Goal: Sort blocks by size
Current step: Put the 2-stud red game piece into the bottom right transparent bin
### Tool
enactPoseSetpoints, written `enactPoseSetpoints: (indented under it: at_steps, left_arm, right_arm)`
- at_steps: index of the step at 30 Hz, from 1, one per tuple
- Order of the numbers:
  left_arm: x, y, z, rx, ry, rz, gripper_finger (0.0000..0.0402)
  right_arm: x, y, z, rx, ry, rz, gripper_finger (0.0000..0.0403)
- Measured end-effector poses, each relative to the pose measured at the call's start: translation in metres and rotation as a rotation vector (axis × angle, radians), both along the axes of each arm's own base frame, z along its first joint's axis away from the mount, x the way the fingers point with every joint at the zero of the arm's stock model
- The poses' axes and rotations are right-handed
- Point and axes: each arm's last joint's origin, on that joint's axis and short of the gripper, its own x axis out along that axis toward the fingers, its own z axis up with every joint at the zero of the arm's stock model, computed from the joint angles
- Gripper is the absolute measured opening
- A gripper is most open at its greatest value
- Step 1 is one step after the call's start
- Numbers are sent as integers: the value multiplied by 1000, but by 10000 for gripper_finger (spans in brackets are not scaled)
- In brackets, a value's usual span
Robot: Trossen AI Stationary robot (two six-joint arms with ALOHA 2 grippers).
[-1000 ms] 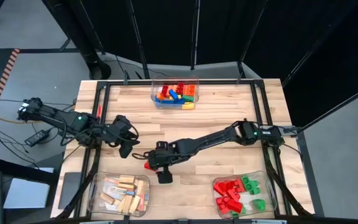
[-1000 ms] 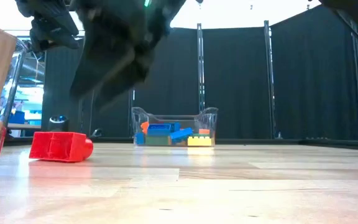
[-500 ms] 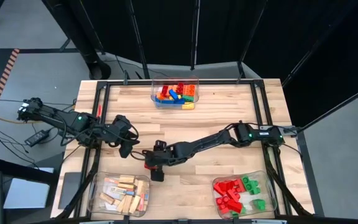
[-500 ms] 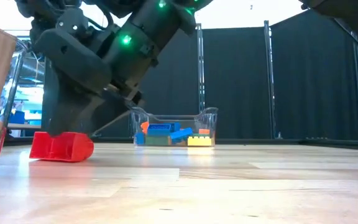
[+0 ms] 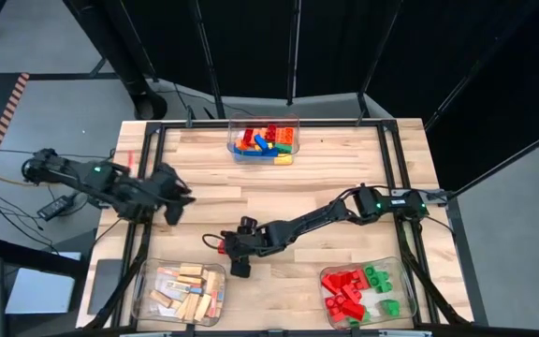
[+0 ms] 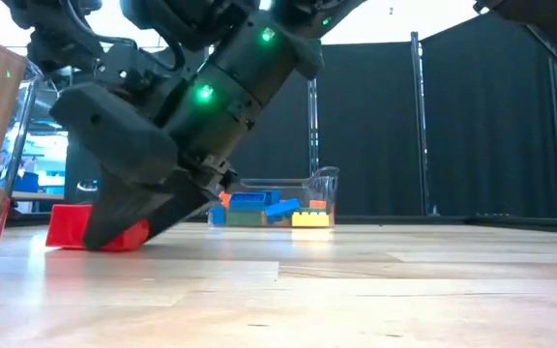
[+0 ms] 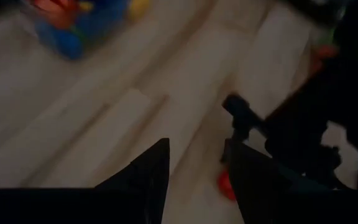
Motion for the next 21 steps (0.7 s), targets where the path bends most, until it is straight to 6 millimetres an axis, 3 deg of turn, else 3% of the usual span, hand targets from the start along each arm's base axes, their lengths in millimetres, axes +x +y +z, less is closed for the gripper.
enactPoseSetpoints:
  at_steps: [7,11,18,21]
  left_arm:
    - [-33,13,15,42,-170,46,163]
    - [-36,15,12,45,-251,29,163]
    - [-18,6,-36,-42,-520,-77,163]
    - [-13,2,-61,-88,-576,-124,163]
  right_arm:
    - [6,-7,3,5,-64,-37,183]
    - [7,-8,3,6,-67,-40,177]
    - [1,-9,5,38,-20,-123,177]
    - [-3,-10,20,32,-15,-115,177]
